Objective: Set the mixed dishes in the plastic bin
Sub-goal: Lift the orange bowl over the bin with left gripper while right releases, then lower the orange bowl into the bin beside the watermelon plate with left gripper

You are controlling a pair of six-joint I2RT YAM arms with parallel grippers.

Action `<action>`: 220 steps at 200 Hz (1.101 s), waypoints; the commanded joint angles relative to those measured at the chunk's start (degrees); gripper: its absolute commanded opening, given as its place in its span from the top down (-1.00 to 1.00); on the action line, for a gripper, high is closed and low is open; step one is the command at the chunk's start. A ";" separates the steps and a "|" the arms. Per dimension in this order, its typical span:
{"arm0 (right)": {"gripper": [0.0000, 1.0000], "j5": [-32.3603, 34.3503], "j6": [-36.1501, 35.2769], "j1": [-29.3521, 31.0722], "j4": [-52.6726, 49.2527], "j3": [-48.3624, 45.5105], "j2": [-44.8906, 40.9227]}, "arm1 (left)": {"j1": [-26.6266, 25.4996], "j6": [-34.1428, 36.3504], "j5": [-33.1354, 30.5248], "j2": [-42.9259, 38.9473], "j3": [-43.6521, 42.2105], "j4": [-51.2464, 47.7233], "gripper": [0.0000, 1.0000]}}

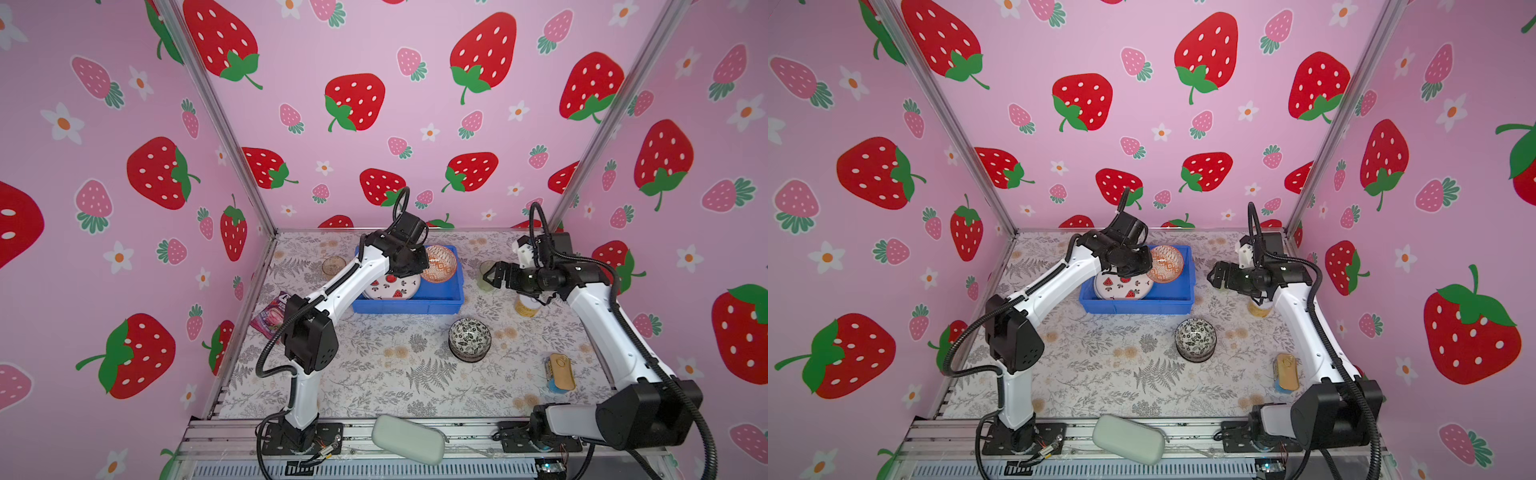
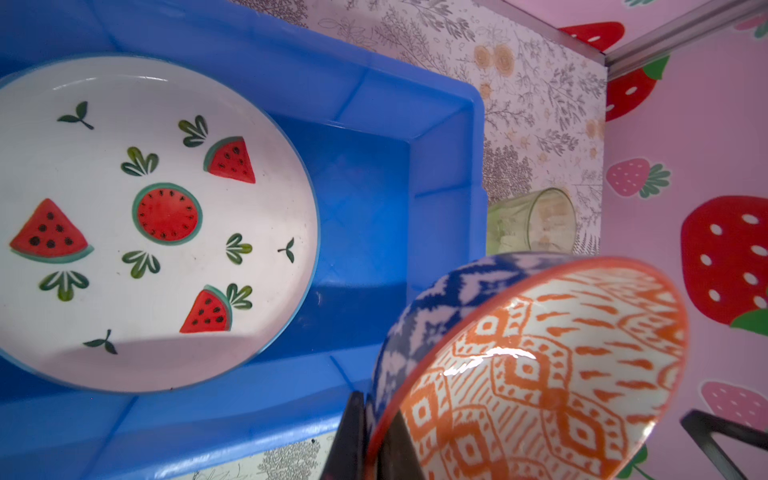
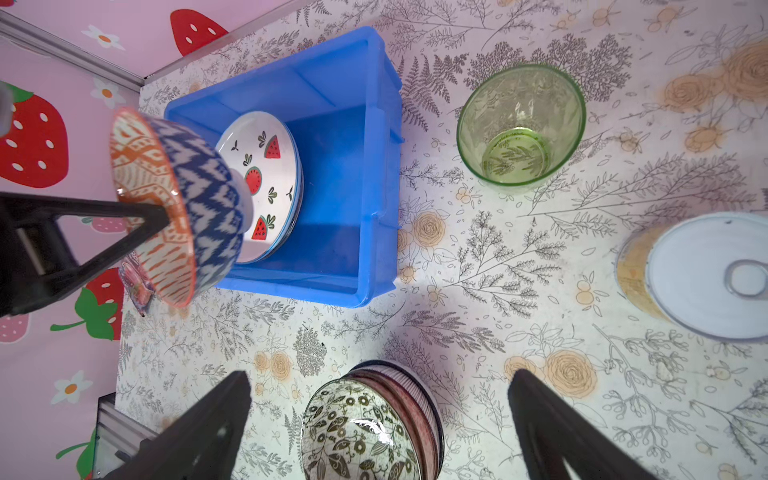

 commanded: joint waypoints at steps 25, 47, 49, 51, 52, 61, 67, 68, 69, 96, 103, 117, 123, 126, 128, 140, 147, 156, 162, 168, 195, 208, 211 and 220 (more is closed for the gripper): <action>-0.99 -2.48 -4.74 -1.97 0.04 1.92 1.93 | -0.06 -3.43 -2.17 6.26 10.40 -0.75 1.00; -0.99 -3.07 -6.30 -2.91 -0.29 1.75 2.96 | -0.06 -3.34 -1.21 8.19 10.80 -1.25 1.00; -0.99 -3.07 -6.42 -2.90 -0.16 1.70 3.04 | -0.04 -3.34 -1.15 8.31 10.81 -1.27 1.00; -0.99 -3.14 -6.52 -3.06 -0.14 1.67 3.06 | -0.03 -3.34 -1.07 8.45 10.75 -1.32 1.00; -0.99 -3.15 -6.55 -3.07 -0.14 1.62 3.08 | -0.02 -3.34 -1.05 8.52 10.74 -1.29 1.00; -0.99 -3.41 -6.83 -3.43 0.04 1.36 3.31 | -0.07 -3.34 -0.56 8.96 10.26 -1.32 1.00; -0.99 -3.58 -6.92 -3.56 0.19 1.18 3.44 | -0.07 -3.28 -0.05 9.23 9.86 -1.20 1.00; -0.99 -3.63 -6.97 -3.58 0.24 1.16 3.45 | -0.04 -3.26 -0.01 9.26 9.81 -1.24 1.00; -0.99 -3.66 -6.95 -3.59 0.23 1.14 3.49 | -0.02 -3.21 0.10 9.32 9.78 -1.21 1.00; -0.99 -4.52 -7.02 -3.72 1.17 0.36 4.14 | -0.17 -2.21 1.61 10.15 8.68 -1.98 1.00; -0.99 -4.69 -7.02 -3.73 1.27 0.33 4.38 | -0.25 -1.90 2.12 10.29 8.15 -1.92 1.00; -0.99 -4.78 -7.02 -3.77 1.44 0.34 4.70 | -0.46 -1.39 2.59 10.37 7.28 -1.94 1.00; -0.99 -4.83 -7.02 -3.73 1.52 0.34 4.84 | -0.48 -1.14 2.65 10.42 6.82 -1.81 1.00; -0.99 -4.83 -7.08 -3.77 1.53 0.42 4.86 | -0.52 -1.03 2.60 10.38 6.65 -1.72 1.00; -0.99 -4.83 -7.08 -3.71 1.53 0.47 4.92 | -0.55 -0.91 2.59 10.44 6.54 -1.67 1.00; -0.99 -4.83 -7.02 -3.78 1.53 0.51 4.95 | -0.58 -0.86 4.44 10.67 5.99 -1.43 1.00; -0.99 -4.78 -7.02 -3.77 1.53 0.44 4.95 | -0.71 -0.63 4.67 10.82 5.77 -1.39 1.00; -0.99 -4.72 -6.93 -3.71 1.52 0.40 4.95 | -0.76 -0.40 4.95 11.01 5.63 -1.38 1.00; -0.99 -4.69 -6.93 -3.80 1.60 0.34 5.12 | -0.76 -0.30 5.02 11.17 5.48 -1.45 1.00; -0.99 -4.74 -6.97 -3.75 1.61 0.22 4.95 | -0.88 -0.25 5.21 11.26 5.24 -1.46 1.00; -0.99 -4.63 -6.93 -3.72 1.58 -0.03 4.87 | -0.95 -0.22 5.65 11.56 3.94 -0.68 1.00; -0.99 -4.65 -6.93 -3.79 1.53 -0.05 4.85 | -1.03 -0.39 6.05 11.68 3.37 -0.17 1.00; -0.99 -4.62 -6.93 -3.78 1.57 -0.09 4.86 | -1.13 -0.36 6.04 11.78 3.31 -0.17 1.00; -0.99 -4.55 -6.98 -3.76 1.53 -0.09 4.88 | -1.11 -0.35 6.19 11.97 3.11 -0.05 1.00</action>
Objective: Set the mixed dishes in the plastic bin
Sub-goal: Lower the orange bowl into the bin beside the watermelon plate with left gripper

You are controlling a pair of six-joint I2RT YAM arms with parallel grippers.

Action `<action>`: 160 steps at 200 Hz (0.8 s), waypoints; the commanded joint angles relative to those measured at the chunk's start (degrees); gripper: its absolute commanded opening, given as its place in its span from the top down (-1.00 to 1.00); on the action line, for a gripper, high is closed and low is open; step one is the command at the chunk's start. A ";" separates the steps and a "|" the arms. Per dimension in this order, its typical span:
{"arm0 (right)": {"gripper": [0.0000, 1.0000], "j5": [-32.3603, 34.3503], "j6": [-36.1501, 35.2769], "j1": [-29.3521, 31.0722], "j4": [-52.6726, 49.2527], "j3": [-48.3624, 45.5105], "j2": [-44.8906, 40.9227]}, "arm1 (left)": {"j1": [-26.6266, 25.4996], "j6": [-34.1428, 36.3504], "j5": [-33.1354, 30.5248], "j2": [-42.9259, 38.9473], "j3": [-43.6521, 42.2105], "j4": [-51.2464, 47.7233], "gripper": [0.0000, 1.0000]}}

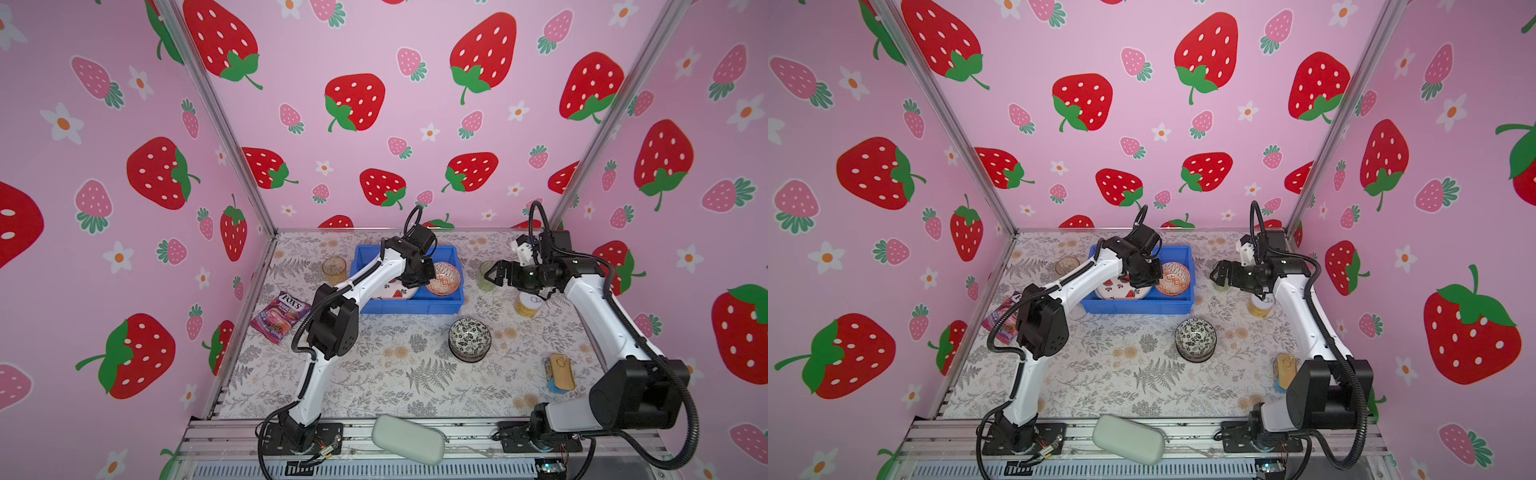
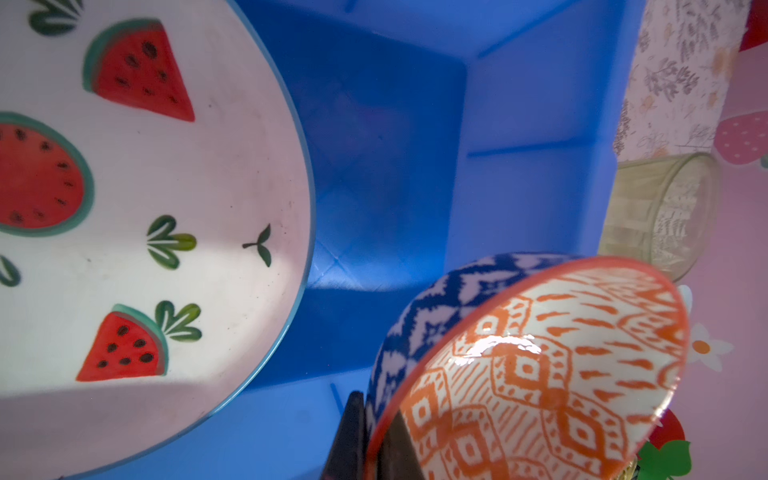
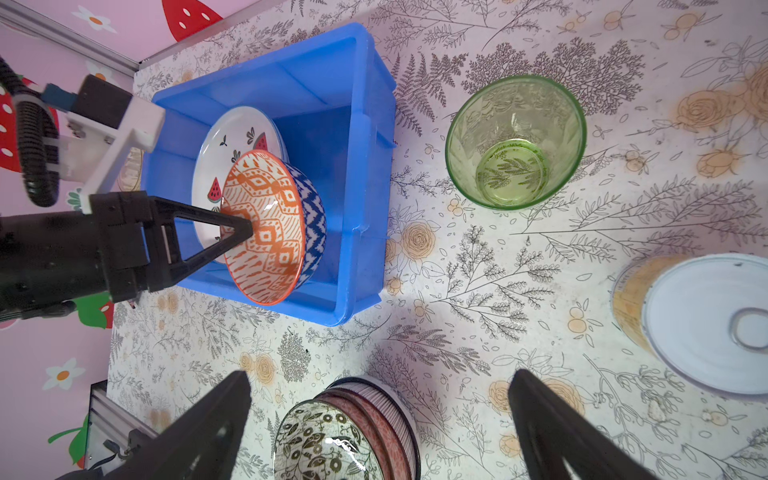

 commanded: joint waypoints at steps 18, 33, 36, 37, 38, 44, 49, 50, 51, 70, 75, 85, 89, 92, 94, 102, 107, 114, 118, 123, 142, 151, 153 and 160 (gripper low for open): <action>-0.99 -0.72 -1.95 -0.27 0.16 -0.56 0.18 | -0.31 0.20 1.82 1.21 -0.89 2.04 1.00; -0.99 -0.73 -1.95 -0.34 0.36 -0.73 0.22 | -0.42 0.20 2.44 1.55 -1.32 2.48 1.00; -0.99 -0.76 -1.96 -0.30 0.31 -0.77 0.22 | -0.42 0.18 2.44 1.54 -1.37 2.44 1.00; -0.99 -0.76 -1.95 -0.27 0.30 -0.82 0.22 | -0.38 0.19 2.49 1.53 -1.42 2.47 1.00; -0.99 -0.72 -1.95 -0.30 0.29 -0.84 0.27 | -0.40 0.19 2.52 1.61 -1.45 2.48 1.00; -0.99 -0.76 -1.95 -0.31 0.39 -0.94 0.18 | -0.50 0.28 2.59 1.69 -1.49 2.49 1.00; -0.99 -0.72 -1.95 -0.28 0.34 -0.91 0.22 | -0.57 0.35 2.63 1.76 -1.57 2.46 1.00; -0.99 -0.74 -1.95 -0.31 0.36 -0.93 0.22 | -0.58 0.36 2.63 1.77 -1.61 2.44 1.00; -0.99 -0.75 -1.95 -0.32 0.37 -0.94 0.27 | -0.59 0.37 2.63 1.78 -1.59 2.42 1.00; -0.99 -0.83 -1.99 -0.29 0.49 -1.13 0.32 | -0.69 0.64 2.21 1.96 -1.65 1.91 1.00; -0.99 -0.72 -1.95 -0.32 0.52 -1.18 0.39 | -0.69 0.72 2.12 1.98 -1.80 1.76 1.00; -0.99 -0.78 -1.95 -0.33 0.54 -1.09 0.56 | -0.69 0.80 2.00 2.11 -1.84 1.58 1.00; -0.99 -0.84 -1.95 -0.32 0.61 -1.11 0.58 | -0.69 0.79 1.96 2.08 -1.90 1.60 1.00; -0.99 -0.80 -1.95 -0.33 0.61 -1.13 0.66 | -0.73 0.88 2.01 2.10 -1.91 1.65 1.00; -0.99 -0.84 -1.95 -0.33 0.59 -1.13 0.66 | -0.70 0.87 2.02 2.13 -1.98 1.69 1.00; -0.99 -0.90 -2.01 -0.25 0.67 -1.12 0.84 | -0.68 0.90 2.00 2.23 -2.01 1.58 1.00; -0.99 -0.98 -2.03 -0.31 0.71 -1.04 0.84 | -0.69 0.91 2.01 2.32 -2.02 1.49 1.00; -0.99 -1.02 -1.99 -0.32 0.81 -1.13 1.03 | -0.69 0.90 2.07 2.45 -2.02 1.37 1.00; -0.99 -1.11 -1.97 -0.25 0.81 -1.13 1.05 | -0.69 0.98 2.02 2.56 -2.01 1.25 1.00; -0.99 -1.10 -1.98 -0.27 0.82 -1.11 1.16 | -0.69 0.99 1.93 2.62 -1.93 1.10 1.00; -0.99 -1.07 -2.03 -0.29 0.94 -1.17 1.25 | -0.69 1.25 1.67 2.75 -2.00 0.44 1.00; -0.99 -1.09 -2.06 -0.26 1.00 -1.35 1.29 | -0.69 1.25 1.26 2.67 -2.01 0.05 1.00; -0.99 -1.11 -2.04 -0.31 0.99 -1.38 1.30 | -0.66 1.30 1.19 2.67 -2.02 0.04 1.00; -0.99 -1.19 -2.03 -0.33 1.19 -1.50 1.30 | -0.69 1.34 0.97 2.53 -2.20 0.03 1.00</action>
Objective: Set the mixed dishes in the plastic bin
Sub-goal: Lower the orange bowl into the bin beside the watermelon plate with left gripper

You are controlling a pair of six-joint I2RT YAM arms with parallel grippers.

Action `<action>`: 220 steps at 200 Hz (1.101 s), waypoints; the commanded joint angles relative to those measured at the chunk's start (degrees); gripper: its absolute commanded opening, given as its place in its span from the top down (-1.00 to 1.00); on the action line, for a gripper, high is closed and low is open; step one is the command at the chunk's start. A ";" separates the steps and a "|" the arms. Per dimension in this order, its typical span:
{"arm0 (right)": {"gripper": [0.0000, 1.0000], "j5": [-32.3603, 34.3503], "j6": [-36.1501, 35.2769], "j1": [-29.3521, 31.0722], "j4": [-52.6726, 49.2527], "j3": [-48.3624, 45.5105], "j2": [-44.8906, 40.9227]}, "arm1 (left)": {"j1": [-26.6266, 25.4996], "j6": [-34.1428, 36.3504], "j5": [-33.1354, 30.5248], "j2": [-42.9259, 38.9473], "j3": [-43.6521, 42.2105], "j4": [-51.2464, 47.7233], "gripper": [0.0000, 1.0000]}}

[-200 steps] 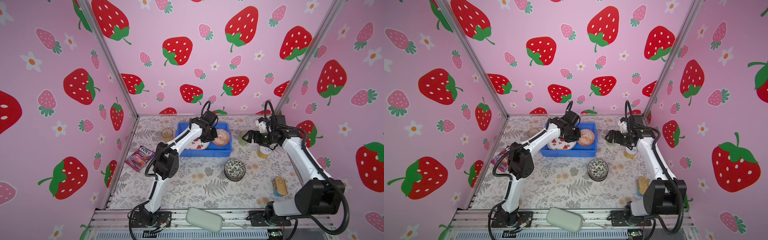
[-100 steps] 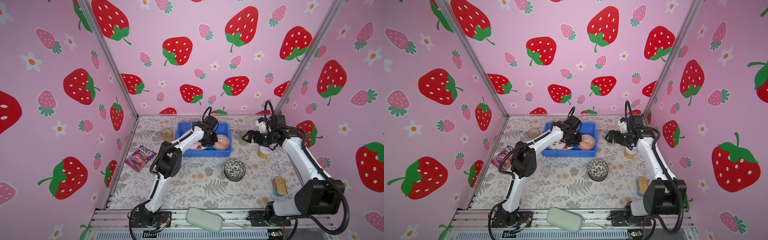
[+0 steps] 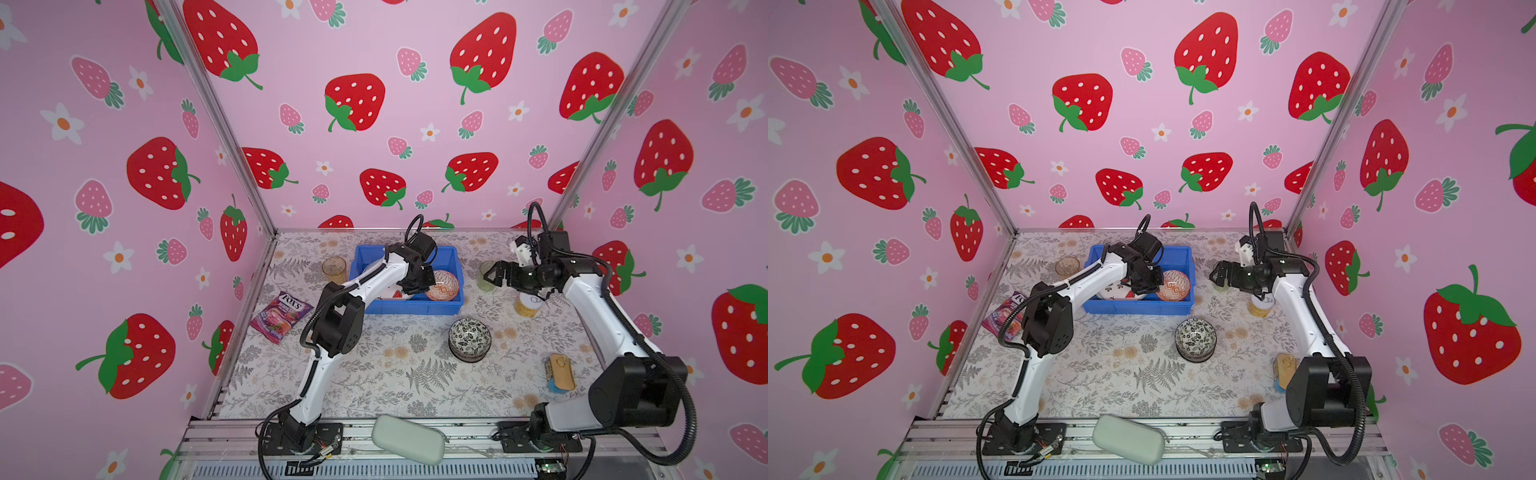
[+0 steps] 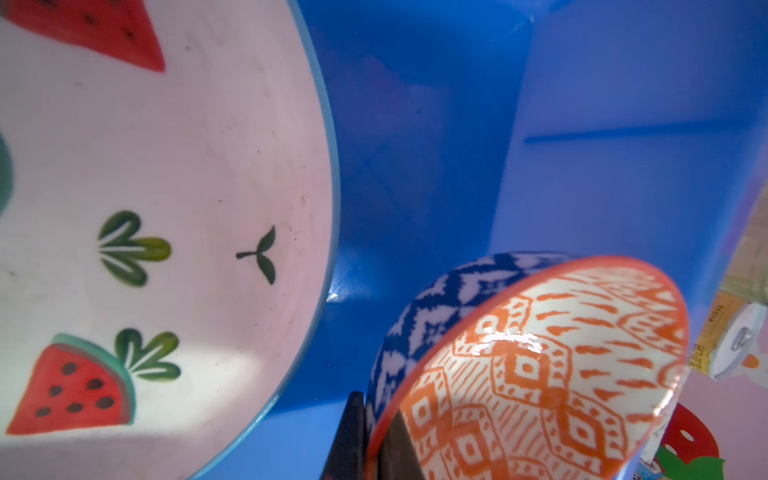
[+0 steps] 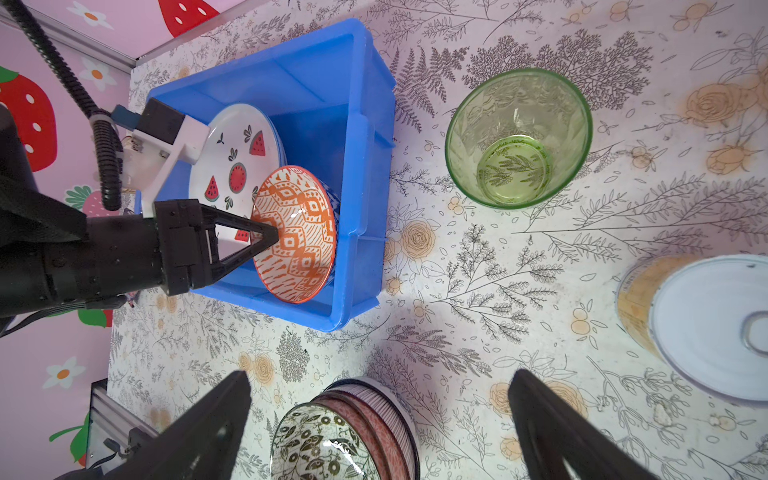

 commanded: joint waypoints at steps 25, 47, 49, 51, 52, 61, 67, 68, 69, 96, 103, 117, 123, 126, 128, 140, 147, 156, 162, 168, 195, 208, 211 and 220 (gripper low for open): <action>-0.99 -0.83 -1.97 -0.33 0.67 -1.46 0.52 | -0.64 1.19 0.54 0.39 0.02 -1.96 1.00; -0.99 -0.81 -2.06 -0.30 0.86 -1.66 0.69 | -0.64 1.10 0.35 0.64 0.05 -2.32 1.00; -0.99 -0.81 -2.06 -0.26 0.83 -1.66 0.65 | -0.64 1.10 0.23 0.69 0.06 -2.43 1.00; -0.99 -0.81 -2.04 -0.24 0.83 -1.66 0.64 | -0.71 1.10 0.18 0.70 0.10 -2.53 1.00; -0.99 -0.81 -2.05 -0.24 0.81 -1.66 0.66 | -0.72 1.10 0.15 0.70 0.16 -2.56 1.00; -0.99 -0.81 -2.04 -0.29 0.85 -1.70 0.69 | -0.70 1.15 0.05 0.81 0.26 -2.85 1.00; -0.99 -0.82 -2.06 -0.38 0.90 -1.73 0.70 | -0.66 1.19 0.03 0.87 0.19 -2.90 1.00; -0.99 -0.81 -2.06 -0.35 0.93 -1.74 0.74 | -0.70 1.19 0.03 0.88 0.20 -2.92 1.00; -0.99 -0.85 -2.06 -0.34 0.95 -1.75 0.71 | -0.71 1.19 0.04 0.88 0.20 -2.93 1.00; -0.99 -0.89 -2.14 -0.32 1.03 -1.84 0.78 | -0.71 1.38 -0.73 1.21 0.70 -4.00 1.00; -0.99 -0.90 -2.14 -0.32 1.04 -1.92 0.78 | -0.66 1.62 -1.13 1.23 0.81 -4.31 1.00; -0.99 -0.86 -2.19 -0.29 1.14 -1.98 0.71 | -0.64 1.80 -0.69 1.14 0.74 -3.87 1.00; -0.99 -0.83 -2.15 -0.31 1.10 -2.07 0.71 | -0.64 1.80 -0.29 1.16 0.86 -3.87 1.00; -0.99 -0.89 -2.14 -0.31 1.16 -2.07 0.69 | -0.64 1.85 -0.23 1.34 0.89 -3.87 1.00; -0.99 -0.87 -2.14 -0.26 1.15 -2.07 0.69 | -0.64 1.88 -0.16 1.34 1.00 -3.92 1.00; -0.99 -0.86 -2.17 -0.31 1.10 -2.17 0.70 | -0.64 1.94 0.26 1.70 1.32 -3.92 1.00; -0.99 -0.85 -2.15 -0.30 1.16 -2.17 0.70 | -0.72 1.89 0.45 1.85 1.33 -4.07 1.00; -0.99 -0.89 -2.14 -0.25 1.22 -2.30 0.70 | -0.63 1.76 0.60 2.07 1.42 -4.03 1.00; -0.99 -0.89 -2.15 -0.28 1.17 -2.34 0.71 | -0.64 1.80 0.69 2.25 1.47 -4.14 1.00; -0.99 -0.89 -2.14 -0.30 1.22 -2.36 0.70 | -0.64 1.80 0.75 2.44 1.57 -4.37 1.00; -0.99 -0.76 -2.17 -0.28 1.25 -2.58 0.65 | -0.69 1.97 0.39 2.97 1.86 -4.71 1.00; -0.99 -0.81 -2.24 -0.29 1.37 -2.62 0.75 | -0.68 1.90 0.17 3.16 1.93 -4.69 1.00; -0.99 -0.81 -2.23 -0.30 1.36 -2.60 0.72 | -0.71 1.89 0.17 3.28 1.90 -4.63 1.00; -0.99 -0.80 -2.23 -0.33 1.41 -2.54 0.71 | -0.67 1.85 0.21 3.46 1.96 -4.65 1.00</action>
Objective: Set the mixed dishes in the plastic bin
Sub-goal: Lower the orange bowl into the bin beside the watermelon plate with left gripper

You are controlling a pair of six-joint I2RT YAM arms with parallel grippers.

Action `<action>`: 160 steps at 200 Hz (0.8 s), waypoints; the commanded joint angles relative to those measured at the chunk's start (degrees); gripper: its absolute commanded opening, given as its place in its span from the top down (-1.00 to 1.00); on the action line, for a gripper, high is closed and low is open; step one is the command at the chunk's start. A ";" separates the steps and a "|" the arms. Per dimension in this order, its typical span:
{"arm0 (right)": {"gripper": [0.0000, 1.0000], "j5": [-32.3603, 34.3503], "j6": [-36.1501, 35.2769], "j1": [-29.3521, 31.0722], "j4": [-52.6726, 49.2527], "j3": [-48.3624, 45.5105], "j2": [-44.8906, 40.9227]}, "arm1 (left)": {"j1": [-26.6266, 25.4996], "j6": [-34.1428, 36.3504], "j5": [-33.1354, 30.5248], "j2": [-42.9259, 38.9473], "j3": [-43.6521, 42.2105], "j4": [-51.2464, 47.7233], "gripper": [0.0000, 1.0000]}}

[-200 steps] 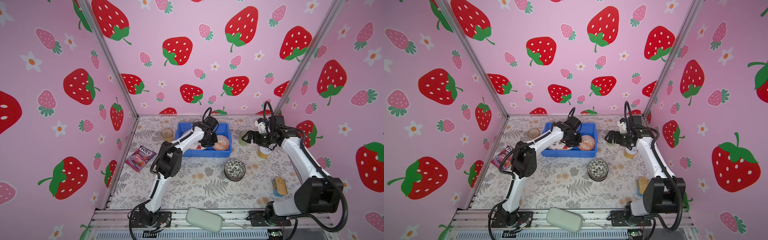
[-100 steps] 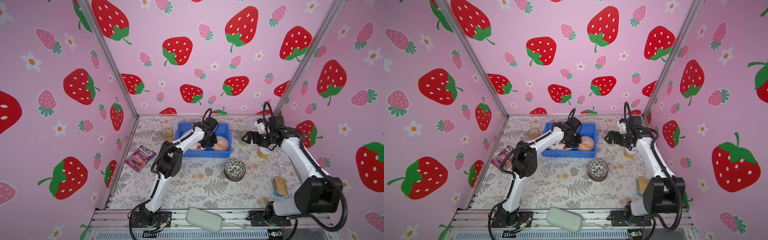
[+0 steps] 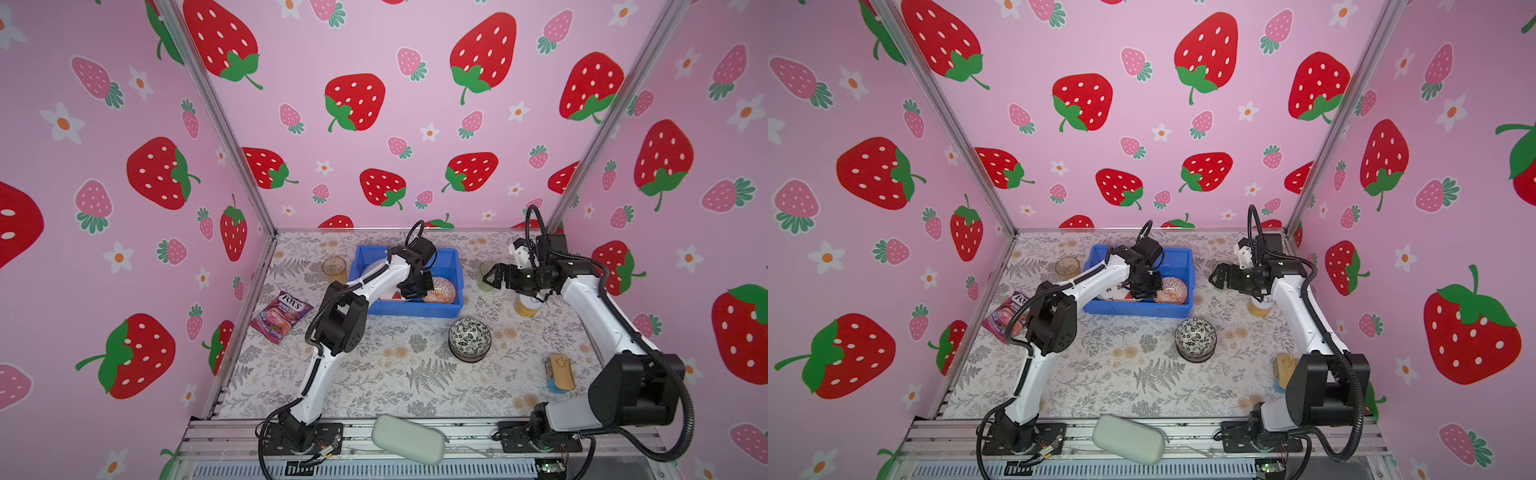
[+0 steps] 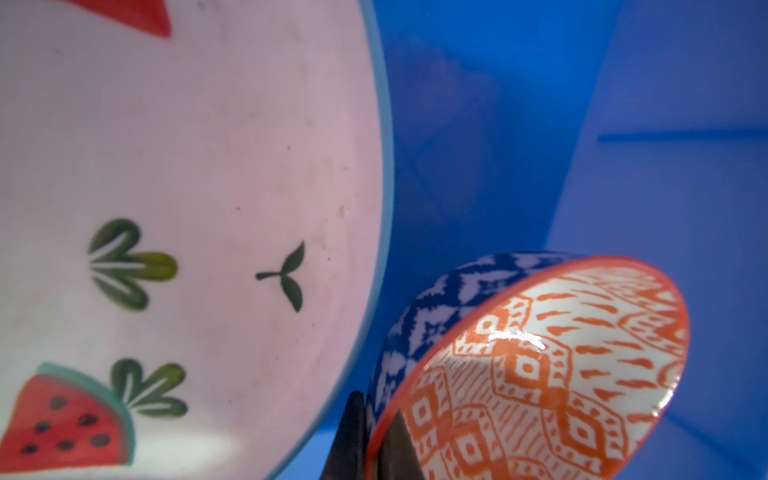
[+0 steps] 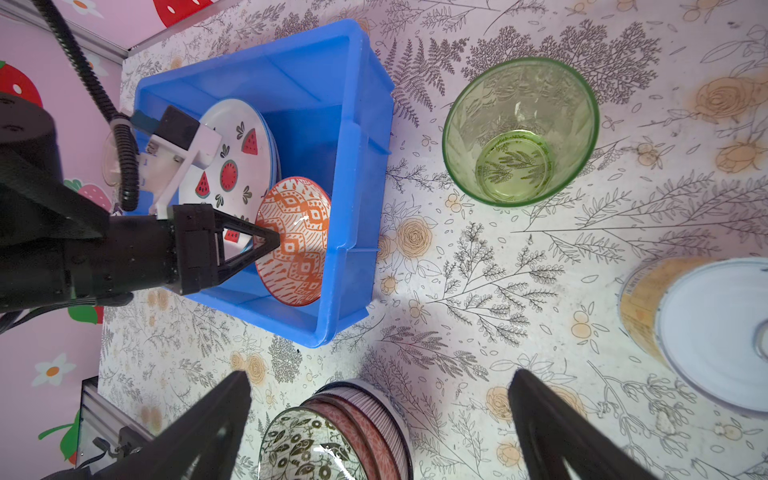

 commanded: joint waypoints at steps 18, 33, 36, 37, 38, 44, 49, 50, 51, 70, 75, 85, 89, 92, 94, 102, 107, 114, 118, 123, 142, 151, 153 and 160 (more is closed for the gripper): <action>-0.99 -0.81 -1.40 -0.37 -0.07 -0.77 0.55 | -0.67 0.43 1.20 1.01 2.33 -2.11 0.94; -0.99 -0.77 -1.49 -0.34 -0.04 -0.83 0.52 | -0.67 0.34 1.33 1.03 2.62 -2.15 0.90; -0.99 -0.78 -1.49 -0.26 0.00 -0.82 0.52 | -0.71 0.35 1.33 1.08 2.59 -2.09 0.83; -0.99 -0.78 -1.49 -0.30 0.01 -0.83 0.52 | -0.73 0.38 1.33 1.10 2.63 -2.13 0.81; -0.99 -0.78 -1.49 -0.31 0.01 -0.83 0.52 | -0.74 0.39 1.33 1.06 2.69 -2.14 0.80; -0.99 -0.72 -1.49 -0.29 0.01 -0.88 0.58 | -0.66 0.33 1.32 1.03 2.82 -2.12 0.74; -0.99 -0.78 -1.49 -0.29 0.02 -0.85 0.52 | -0.66 0.32 1.32 1.03 2.90 -2.09 0.71; -0.99 -0.78 -1.49 -0.27 -0.03 -0.88 0.52 | -0.66 0.32 1.33 1.03 2.87 -2.08 0.70; -0.99 -0.78 -1.49 -0.30 -0.05 -0.90 0.52 | -0.66 0.32 1.33 1.07 2.90 -2.08 0.69; -0.99 -0.70 -1.49 -0.31 -0.05 -0.83 0.56 | -0.67 0.32 1.39 1.01 3.35 -2.35 0.57; -0.99 -0.71 -1.49 -0.31 0.02 -0.84 0.52 | -0.66 0.40 1.37 0.97 3.48 -2.34 0.54; -0.99 -0.68 -1.49 -0.32 -0.07 -0.74 0.58 | -0.78 0.32 1.40 0.85 3.61 -2.57 0.50; -0.99 -0.78 -1.49 -0.32 -0.03 -0.70 0.53 | -0.69 0.32 1.43 0.71 3.71 -2.60 0.49; -0.99 -0.72 -1.49 -0.25 -0.09 -0.67 0.56 | -0.74 0.32 1.40 0.64 3.78 -2.65 0.47; -0.99 -0.70 -1.49 -0.31 -0.10 -0.66 0.55 | -0.75 0.32 1.42 0.66 3.82 -2.70 0.47; -0.99 -0.70 -1.49 -0.26 -0.15 -0.58 0.52 | -0.75 0.36 1.33 0.44 3.86 -2.83 0.42; -0.99 -0.74 -1.51 -0.25 -0.16 -0.50 0.56 | -0.83 0.32 1.32 0.30 3.98 -2.86 0.39; -0.99 -0.72 -1.49 -0.32 -0.21 -0.42 0.52 | -0.85 0.40 1.26 0.11 4.13 -3.02 0.36; -0.99 -0.70 -1.47 -0.32 -0.26 -0.40 0.52 | -0.87 0.36 1.17 0.05 4.22 -3.15 0.35; -0.99 -0.70 -1.49 -0.35 -0.25 -0.30 0.52 | -0.84 0.40 1.15 -0.12 4.33 -3.21 0.33; -0.99 -0.53 -1.58 -0.36 -0.57 0.10 0.42 | -0.97 0.58 0.74 -0.59 4.79 -3.93 0.23; -0.99 -0.45 -1.56 -0.32 -0.81 0.20 0.39 | -0.98 0.58 0.45 -0.81 5.04 -4.26 0.20; -0.99 -0.44 -1.62 -0.37 -0.85 0.21 0.33 | -1.01 0.62 0.45 -0.89 5.06 -4.29 0.19; -0.99 -0.43 -1.67 -0.33 -0.94 0.30 0.18 | -1.09 0.62 0.30 -1.15 5.12 -4.51 0.17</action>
